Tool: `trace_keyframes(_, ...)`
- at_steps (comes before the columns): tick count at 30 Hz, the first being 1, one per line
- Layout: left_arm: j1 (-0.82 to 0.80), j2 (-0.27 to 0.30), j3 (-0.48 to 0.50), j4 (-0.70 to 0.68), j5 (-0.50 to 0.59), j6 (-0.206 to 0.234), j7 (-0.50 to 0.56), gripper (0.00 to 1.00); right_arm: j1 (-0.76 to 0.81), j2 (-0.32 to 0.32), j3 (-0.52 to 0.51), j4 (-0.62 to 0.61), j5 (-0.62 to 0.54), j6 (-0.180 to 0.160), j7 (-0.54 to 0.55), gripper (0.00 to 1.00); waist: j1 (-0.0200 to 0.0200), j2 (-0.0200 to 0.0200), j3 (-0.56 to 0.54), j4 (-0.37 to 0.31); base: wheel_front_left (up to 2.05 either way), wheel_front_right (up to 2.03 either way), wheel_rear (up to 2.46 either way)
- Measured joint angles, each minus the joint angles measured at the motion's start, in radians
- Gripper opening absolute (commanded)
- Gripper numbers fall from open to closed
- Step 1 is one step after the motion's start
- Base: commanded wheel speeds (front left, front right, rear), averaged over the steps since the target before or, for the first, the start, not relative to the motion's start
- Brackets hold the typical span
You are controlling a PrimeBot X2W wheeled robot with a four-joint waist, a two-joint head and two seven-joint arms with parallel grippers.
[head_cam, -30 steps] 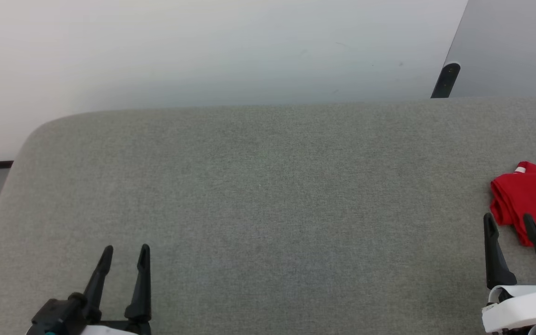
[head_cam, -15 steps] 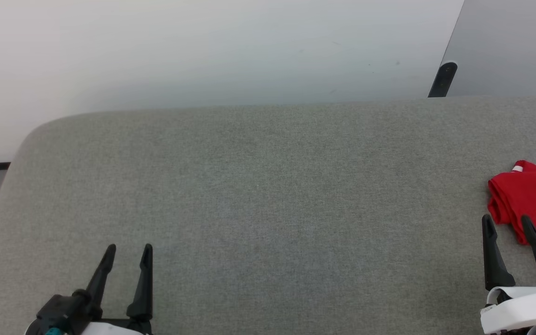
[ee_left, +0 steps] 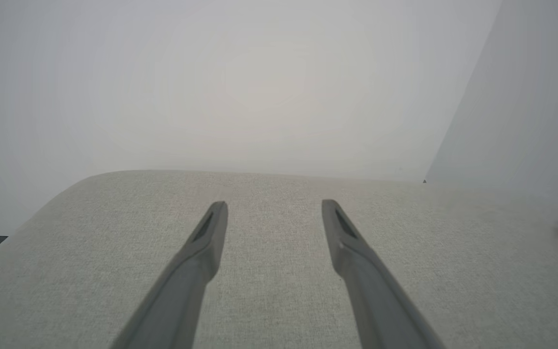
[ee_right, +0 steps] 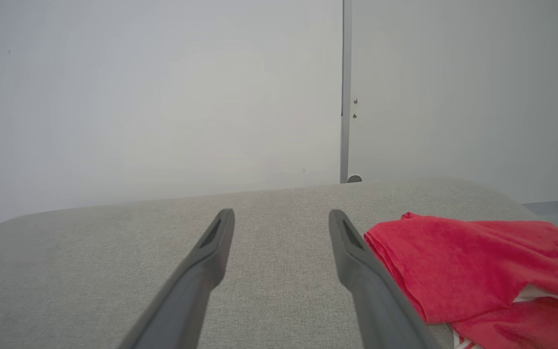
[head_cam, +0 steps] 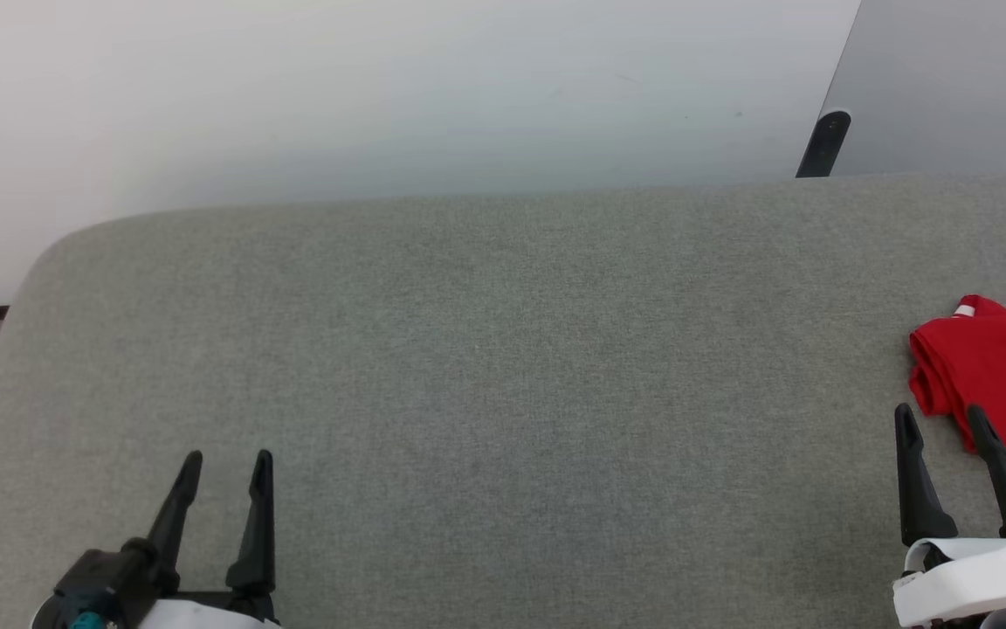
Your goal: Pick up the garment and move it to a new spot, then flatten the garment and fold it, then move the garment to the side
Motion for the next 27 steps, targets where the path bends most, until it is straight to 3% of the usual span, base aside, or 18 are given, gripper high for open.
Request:
trace_keyframes(9, -0.009, -0.003, 0.015, -0.021, 0.012, 0.0, 0.0, 1.0, -0.007, 0.005, 0.005, 0.004, 0.005, 0.0, -0.009, 1.0, 0.0, 0.0, 0.011, -0.013, 0.0, 0.0, 0.0)
trace_keyframes(10, -0.007, -0.006, 0.015, -0.017, 0.012, 0.0, 0.0, 0.0, -0.006, 0.006, 0.004, 0.009, 0.005, 0.0, -0.009, 0.0, 0.0, 0.0, 0.012, -0.014, 0.0, 0.0, 0.0)
trace_keyframes(14, 0.012, -0.023, 0.007, 0.02, 0.003, -0.001, 0.004, 0.0, 0.011, 0.013, 0.004, 0.047, 0.012, 0.0, -0.005, 0.0, 0.0, 0.0, 0.011, -0.014, 0.0, 0.0, 0.0)
trace_keyframes(27, -0.004, -0.043, 0.024, 0.047, -0.214, -0.002, 0.071, 0.0, 0.008, 0.024, 0.001, 0.08, 0.242, 0.0, 0.037, 0.0, 0.0, 0.0, 0.006, -0.01, 0.0, 0.0, 0.0)
